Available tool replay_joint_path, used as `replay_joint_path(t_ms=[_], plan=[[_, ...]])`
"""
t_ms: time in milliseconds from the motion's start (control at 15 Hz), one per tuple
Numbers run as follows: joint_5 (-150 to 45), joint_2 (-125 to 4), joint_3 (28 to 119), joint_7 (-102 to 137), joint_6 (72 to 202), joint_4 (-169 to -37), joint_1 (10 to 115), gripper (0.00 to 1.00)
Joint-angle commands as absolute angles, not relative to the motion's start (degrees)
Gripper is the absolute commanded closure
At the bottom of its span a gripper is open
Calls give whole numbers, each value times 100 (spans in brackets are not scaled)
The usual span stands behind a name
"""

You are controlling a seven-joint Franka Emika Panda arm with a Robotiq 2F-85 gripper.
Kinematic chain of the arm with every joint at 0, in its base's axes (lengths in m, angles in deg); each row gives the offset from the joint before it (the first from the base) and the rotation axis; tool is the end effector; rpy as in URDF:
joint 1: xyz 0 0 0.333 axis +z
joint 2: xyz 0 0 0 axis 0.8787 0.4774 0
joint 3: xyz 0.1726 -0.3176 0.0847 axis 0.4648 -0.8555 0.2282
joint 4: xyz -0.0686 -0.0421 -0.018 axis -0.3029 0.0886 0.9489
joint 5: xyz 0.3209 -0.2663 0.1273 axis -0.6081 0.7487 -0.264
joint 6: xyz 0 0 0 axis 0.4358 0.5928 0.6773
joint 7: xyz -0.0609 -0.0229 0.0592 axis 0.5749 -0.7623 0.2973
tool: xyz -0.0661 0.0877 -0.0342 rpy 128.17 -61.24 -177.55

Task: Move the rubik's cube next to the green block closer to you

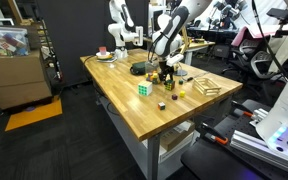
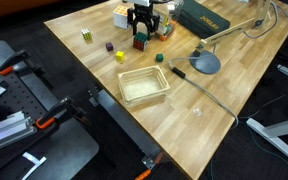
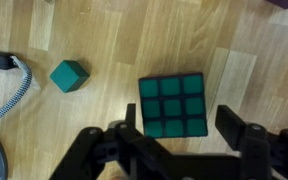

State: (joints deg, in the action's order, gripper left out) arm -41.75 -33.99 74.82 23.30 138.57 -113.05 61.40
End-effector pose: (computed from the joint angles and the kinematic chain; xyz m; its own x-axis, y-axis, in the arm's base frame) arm 0.6912 -0.0307 0.1163 0.9685 0.1635 -0.1879 0.1941 -0.9681 0.1582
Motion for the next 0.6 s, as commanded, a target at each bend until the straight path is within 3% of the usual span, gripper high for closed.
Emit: replay_joint_path(t_ms=[0, 533], plan=[[-4419, -3383, 7578, 2579, 13670, -11217, 6068, 51], [-4394, -3870, 7213, 1831, 13832, -11735, 6308, 98]])
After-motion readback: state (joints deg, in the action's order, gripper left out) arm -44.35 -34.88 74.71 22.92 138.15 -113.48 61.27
